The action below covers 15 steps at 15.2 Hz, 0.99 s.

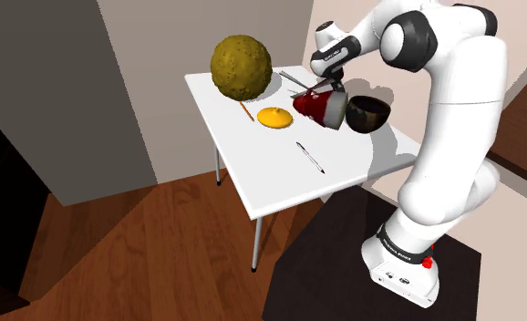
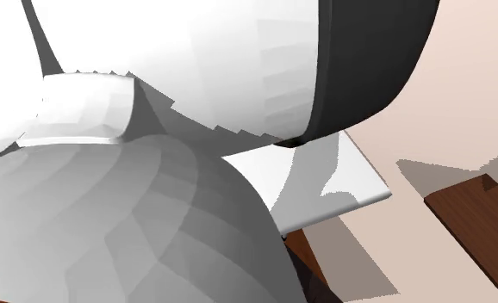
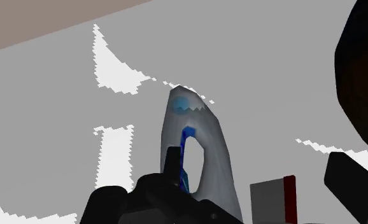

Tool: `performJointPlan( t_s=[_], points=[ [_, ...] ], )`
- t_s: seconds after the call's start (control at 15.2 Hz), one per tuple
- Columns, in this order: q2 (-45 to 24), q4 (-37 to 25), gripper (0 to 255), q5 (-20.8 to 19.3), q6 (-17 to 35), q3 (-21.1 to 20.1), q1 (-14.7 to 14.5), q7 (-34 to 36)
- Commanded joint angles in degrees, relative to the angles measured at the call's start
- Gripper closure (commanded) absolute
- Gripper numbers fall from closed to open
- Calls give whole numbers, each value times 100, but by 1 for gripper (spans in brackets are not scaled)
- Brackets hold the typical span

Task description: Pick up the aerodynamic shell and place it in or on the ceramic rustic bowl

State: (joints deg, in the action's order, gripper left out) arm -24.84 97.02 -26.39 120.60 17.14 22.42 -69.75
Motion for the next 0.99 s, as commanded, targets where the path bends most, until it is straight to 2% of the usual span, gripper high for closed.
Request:
performJointPlan(
  t_s=[0.0, 0.33, 0.4, 0.66, 0.92],
  points=[
    [25, 41, 0, 1667, -132, -474, 308, 134],
    [65, 26, 0, 1279, -186, -1302, 1023, 370],
    [252, 166, 255, 1269, -210, -1284, 1048, 312],
    [325, 155, 255, 1298, -241, -1251, 1134, 169],
    [463, 426, 255, 1268, -107, -1238, 1146, 192]
  ],
)
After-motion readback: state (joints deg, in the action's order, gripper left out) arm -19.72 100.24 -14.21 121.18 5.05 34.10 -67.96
